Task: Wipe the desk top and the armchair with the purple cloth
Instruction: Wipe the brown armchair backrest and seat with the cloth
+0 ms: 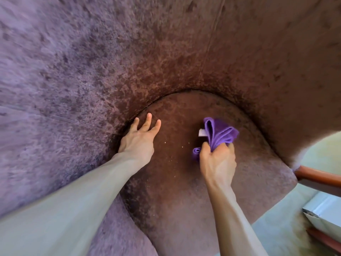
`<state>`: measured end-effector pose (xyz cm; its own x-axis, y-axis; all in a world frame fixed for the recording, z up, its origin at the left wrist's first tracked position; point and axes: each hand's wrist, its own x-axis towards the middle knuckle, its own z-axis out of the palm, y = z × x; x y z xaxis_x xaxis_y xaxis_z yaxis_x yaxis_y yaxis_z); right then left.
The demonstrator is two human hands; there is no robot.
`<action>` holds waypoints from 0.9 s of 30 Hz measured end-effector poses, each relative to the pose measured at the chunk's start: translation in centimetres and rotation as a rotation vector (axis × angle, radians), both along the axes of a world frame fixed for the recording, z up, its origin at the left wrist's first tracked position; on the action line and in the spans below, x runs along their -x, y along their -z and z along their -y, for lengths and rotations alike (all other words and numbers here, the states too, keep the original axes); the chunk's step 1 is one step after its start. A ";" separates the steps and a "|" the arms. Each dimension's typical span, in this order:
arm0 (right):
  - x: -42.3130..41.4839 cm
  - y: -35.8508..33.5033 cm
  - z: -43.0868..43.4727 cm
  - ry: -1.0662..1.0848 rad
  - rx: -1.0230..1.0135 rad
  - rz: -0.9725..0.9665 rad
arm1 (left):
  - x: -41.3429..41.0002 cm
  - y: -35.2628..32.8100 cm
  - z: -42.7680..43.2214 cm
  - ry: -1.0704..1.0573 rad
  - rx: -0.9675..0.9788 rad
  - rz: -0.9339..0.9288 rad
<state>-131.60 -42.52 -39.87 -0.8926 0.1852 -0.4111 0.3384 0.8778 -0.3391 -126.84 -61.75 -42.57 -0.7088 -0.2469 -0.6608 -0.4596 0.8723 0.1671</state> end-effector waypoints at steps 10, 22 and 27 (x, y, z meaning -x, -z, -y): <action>-4.2 -0.8 2.0 -0.070 0.057 0.097 | 1.3 0.0 1.0 0.041 -0.018 0.035; -5.6 -0.8 3.5 -0.101 0.099 0.172 | 1.3 0.1 0.9 0.010 -0.054 0.045; -6.3 -1.0 4.5 -0.282 0.041 0.352 | 1.4 0.2 0.8 0.004 -0.063 0.063</action>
<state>-125.30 -47.03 -38.89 -0.7102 -0.0674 -0.7008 0.1892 0.9405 -0.2822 -128.25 -62.56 -42.73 -0.6664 -0.2009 -0.7181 -0.4673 0.8629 0.1923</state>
